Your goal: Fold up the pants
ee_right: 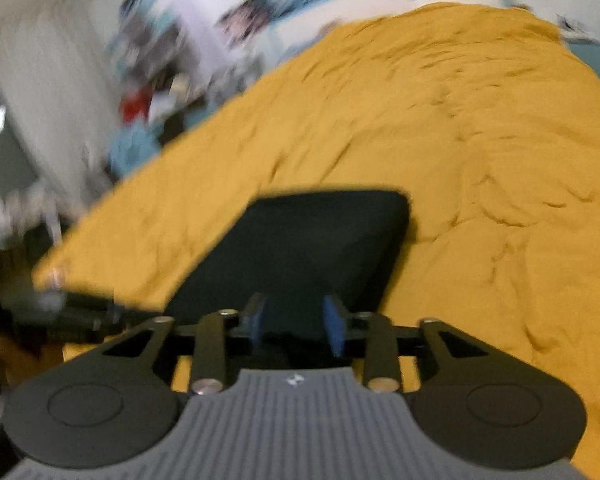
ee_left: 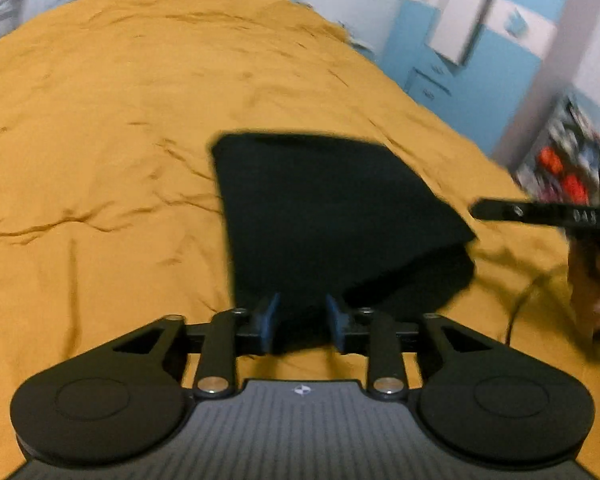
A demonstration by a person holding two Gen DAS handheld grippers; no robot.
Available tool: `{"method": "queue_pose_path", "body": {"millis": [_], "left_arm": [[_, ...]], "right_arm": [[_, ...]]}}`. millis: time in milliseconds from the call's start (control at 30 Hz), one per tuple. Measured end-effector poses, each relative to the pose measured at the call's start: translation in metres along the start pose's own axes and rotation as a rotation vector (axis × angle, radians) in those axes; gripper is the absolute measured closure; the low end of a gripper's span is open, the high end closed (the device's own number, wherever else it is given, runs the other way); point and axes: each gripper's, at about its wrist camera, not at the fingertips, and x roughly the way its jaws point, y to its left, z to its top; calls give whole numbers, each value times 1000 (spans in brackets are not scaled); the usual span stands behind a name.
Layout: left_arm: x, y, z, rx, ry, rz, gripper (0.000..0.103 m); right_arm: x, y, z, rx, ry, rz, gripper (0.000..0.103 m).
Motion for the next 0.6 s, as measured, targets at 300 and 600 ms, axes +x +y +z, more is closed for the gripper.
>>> {"method": "queue_pose_path", "body": {"millis": [300,600], "left_arm": [[22,46,35,-196,-20,-34,40],[74,81,36,-444,97,-252,40]], "right_arm": [[17,-22,7,170,-36,-44,43],[48,-81,1,492,11,79,44]]}}
